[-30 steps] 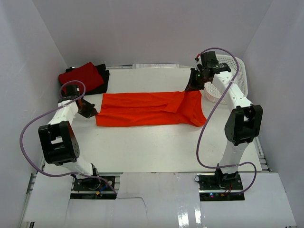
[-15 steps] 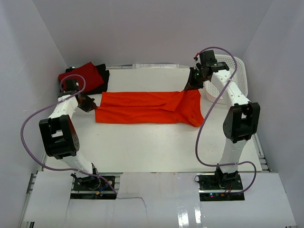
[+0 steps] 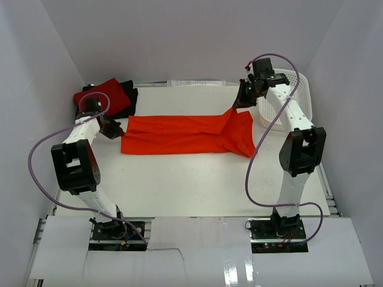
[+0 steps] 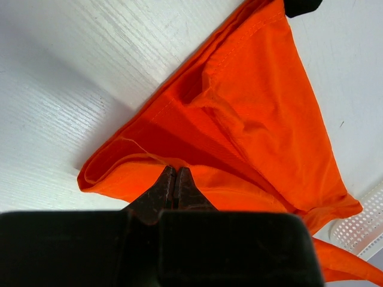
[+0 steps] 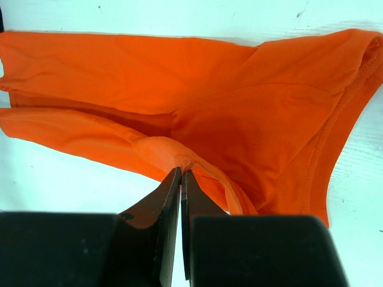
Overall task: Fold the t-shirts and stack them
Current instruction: Fold the other side of the tshirt into a rectangle
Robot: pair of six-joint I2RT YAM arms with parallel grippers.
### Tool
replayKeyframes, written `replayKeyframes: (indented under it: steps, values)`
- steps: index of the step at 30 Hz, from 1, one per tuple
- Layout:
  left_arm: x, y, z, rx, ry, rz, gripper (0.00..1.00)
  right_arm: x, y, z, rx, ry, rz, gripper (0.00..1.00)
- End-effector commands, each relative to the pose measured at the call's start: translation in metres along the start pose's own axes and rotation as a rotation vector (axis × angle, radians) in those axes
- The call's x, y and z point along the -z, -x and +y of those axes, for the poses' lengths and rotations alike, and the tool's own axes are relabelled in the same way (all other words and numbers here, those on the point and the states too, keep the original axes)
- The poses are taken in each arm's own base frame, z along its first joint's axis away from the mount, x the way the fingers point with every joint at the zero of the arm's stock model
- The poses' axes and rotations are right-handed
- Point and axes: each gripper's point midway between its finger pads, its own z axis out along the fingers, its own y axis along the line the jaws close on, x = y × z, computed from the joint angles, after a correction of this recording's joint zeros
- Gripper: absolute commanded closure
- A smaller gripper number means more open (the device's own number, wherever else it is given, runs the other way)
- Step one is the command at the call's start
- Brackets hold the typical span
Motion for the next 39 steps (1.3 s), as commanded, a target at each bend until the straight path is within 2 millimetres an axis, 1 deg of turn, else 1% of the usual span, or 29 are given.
replayKeyframes:
  steps: [1,9,13,17,24,33,39]
  values:
    - [0.006,0.012,-0.017,-0.031,-0.042,-0.033,1.00,0.002,0.014,0.003,0.017,0.015,-0.024,0.92]
    - [-0.007,0.014,-0.018,-0.035,-0.022,-0.027,1.00,-0.022,0.013,-0.001,0.003,0.033,0.010,0.92]
    - [-0.010,0.016,-0.018,-0.038,-0.013,-0.032,1.00,-0.029,0.015,-0.002,-0.001,0.036,0.011,0.92]
    - [-0.012,0.015,-0.015,-0.036,-0.003,-0.030,1.00,-0.035,0.018,-0.001,-0.003,0.048,0.014,0.92]
    - [-0.008,0.019,-0.014,-0.038,0.005,-0.053,1.00,-0.036,0.026,0.004,-0.002,0.064,-0.001,0.92]
    - [-0.009,0.018,-0.010,-0.032,0.018,-0.057,1.00,-0.042,0.030,0.008,-0.002,0.093,-0.003,0.92]
    - [-0.016,0.013,-0.006,-0.027,0.029,-0.034,1.00,-0.054,0.032,0.009,0.000,0.121,-0.004,0.92]
